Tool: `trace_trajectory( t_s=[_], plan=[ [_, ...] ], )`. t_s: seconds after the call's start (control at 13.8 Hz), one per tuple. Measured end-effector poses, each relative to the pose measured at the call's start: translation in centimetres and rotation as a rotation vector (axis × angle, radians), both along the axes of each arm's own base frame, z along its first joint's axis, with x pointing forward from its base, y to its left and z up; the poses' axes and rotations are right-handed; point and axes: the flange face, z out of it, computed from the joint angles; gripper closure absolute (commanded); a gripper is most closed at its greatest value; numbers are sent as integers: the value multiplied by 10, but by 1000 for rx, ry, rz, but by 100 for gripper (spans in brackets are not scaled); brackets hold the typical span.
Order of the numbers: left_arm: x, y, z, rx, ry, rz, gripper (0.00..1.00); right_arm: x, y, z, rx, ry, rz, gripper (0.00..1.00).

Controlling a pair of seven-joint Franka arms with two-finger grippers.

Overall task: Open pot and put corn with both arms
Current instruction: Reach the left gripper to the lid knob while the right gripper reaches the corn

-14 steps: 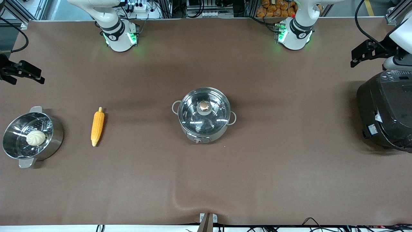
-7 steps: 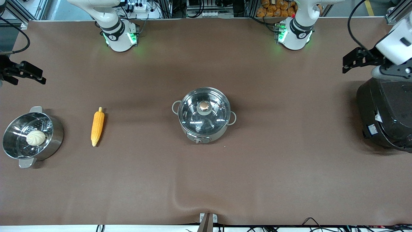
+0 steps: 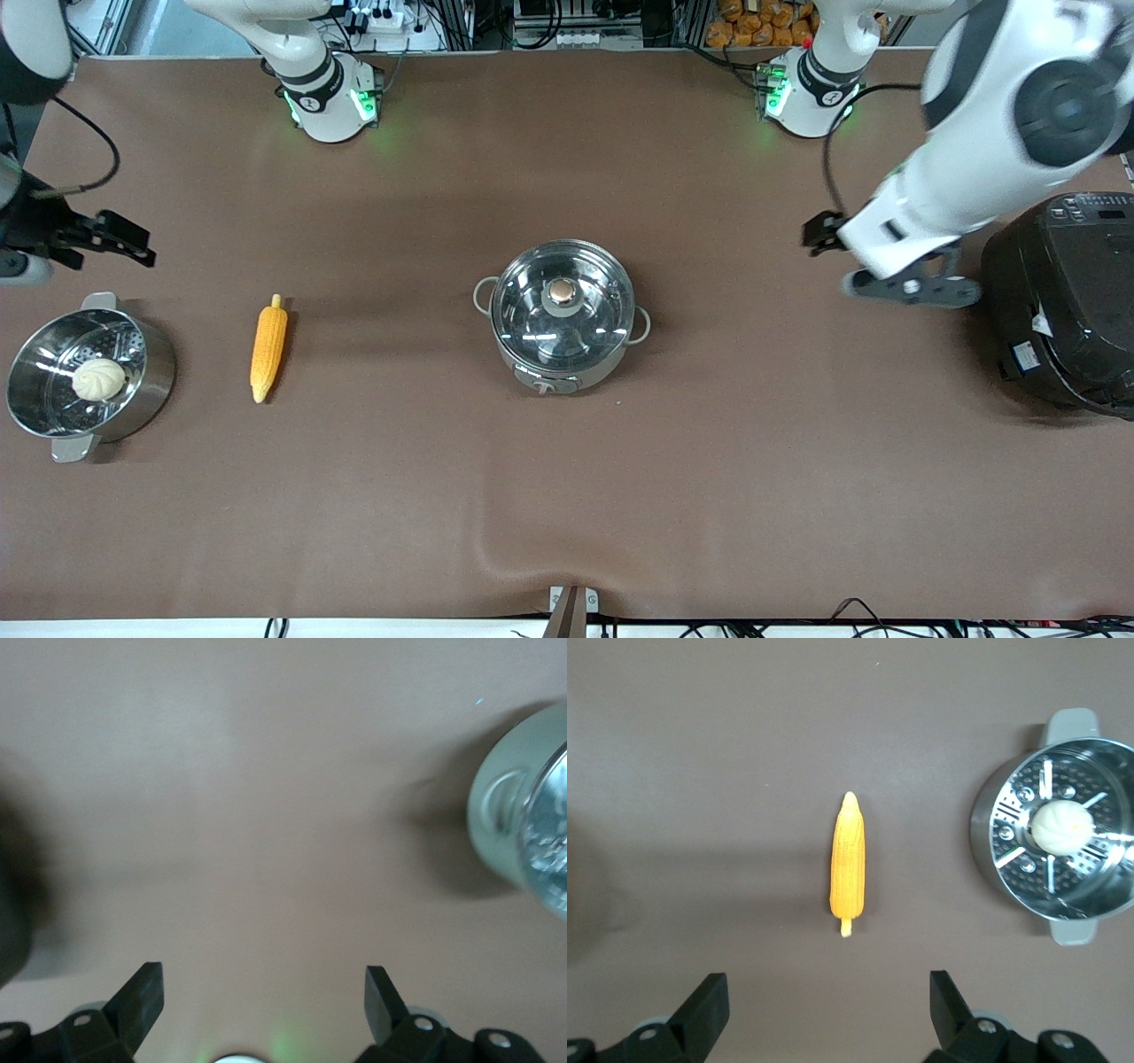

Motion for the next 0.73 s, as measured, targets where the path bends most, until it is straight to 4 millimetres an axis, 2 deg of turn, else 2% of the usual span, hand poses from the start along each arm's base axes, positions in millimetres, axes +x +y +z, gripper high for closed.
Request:
trace_trajectory(
  t_s=[0.22, 0.44, 0.58, 0.73],
  plan=[
    [-3, -97, -37, -11, -61, 116, 0, 6, 5, -69, -3, -20, 8, 0],
    [-17, -189, -76, -52, -115, 203, 0, 11, 6, -154, -4, 33, 23, 0],
    [-27, -237, -98, -98, -168, 254, 0, 15, 5, -201, -4, 82, 27, 0],
    [-41, -275, -127, -111, -228, 269, 0, 20, 4, -236, -6, 88, 30, 0]
  ],
)
